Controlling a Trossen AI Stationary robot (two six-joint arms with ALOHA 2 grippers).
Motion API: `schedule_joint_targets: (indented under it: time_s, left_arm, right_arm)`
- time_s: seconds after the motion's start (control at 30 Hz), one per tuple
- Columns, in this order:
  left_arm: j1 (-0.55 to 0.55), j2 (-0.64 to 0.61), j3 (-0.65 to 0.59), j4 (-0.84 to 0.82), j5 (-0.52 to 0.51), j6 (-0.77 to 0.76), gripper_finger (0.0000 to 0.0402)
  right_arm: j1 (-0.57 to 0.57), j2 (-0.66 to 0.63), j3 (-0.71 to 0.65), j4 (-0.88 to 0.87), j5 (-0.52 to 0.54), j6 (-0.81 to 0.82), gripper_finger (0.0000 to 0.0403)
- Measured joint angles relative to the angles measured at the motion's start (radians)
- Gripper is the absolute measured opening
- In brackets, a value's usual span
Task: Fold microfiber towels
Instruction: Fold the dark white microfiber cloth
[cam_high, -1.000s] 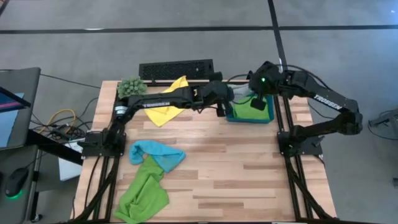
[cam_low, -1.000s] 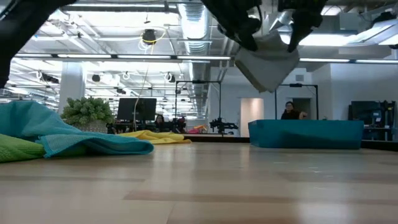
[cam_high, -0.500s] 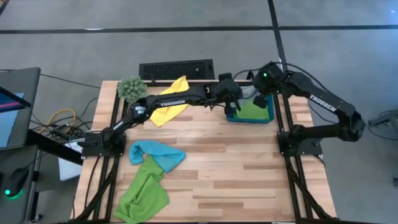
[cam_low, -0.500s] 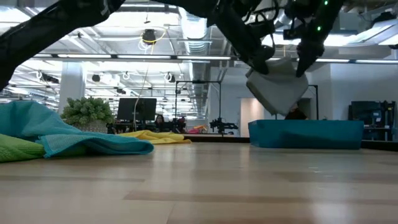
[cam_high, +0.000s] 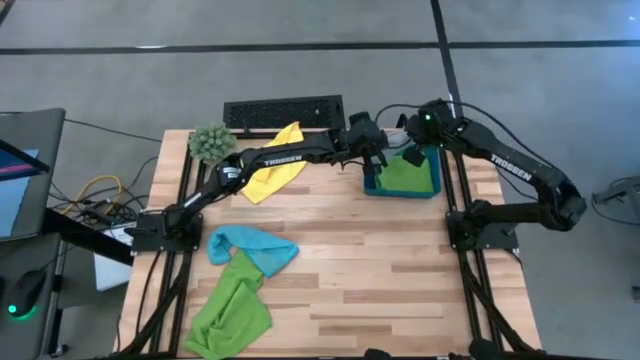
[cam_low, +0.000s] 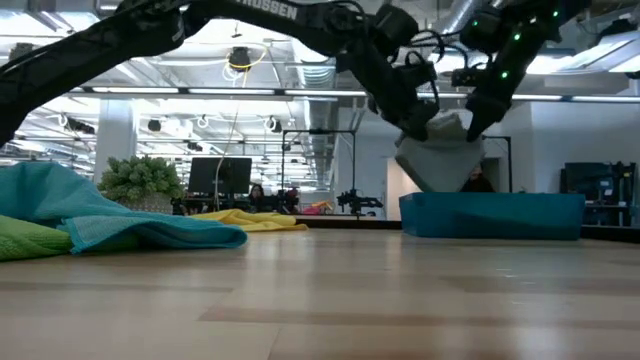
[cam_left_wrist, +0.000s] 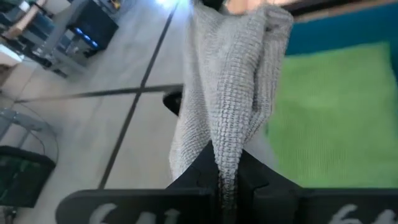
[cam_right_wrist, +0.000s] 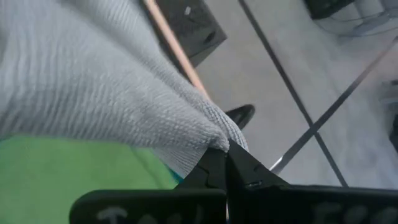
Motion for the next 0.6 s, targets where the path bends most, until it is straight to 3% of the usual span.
schedule_joint_targets:
  time_s: [0.37,0.6]
  left_arm:
    - [0.023,0.022,-0.002,-0.006,-0.041,-0.003,0.0000]
    - [0.025,0.034,-0.003,-0.072,-0.007,-0.023,0.0000]
  right_arm:
    - [-0.013,0.177,-0.021,0.153,0.002,-0.024,0.0007]
    - [-0.012,0.245,-0.021,0.106,-0.052,-0.017,0.0007]
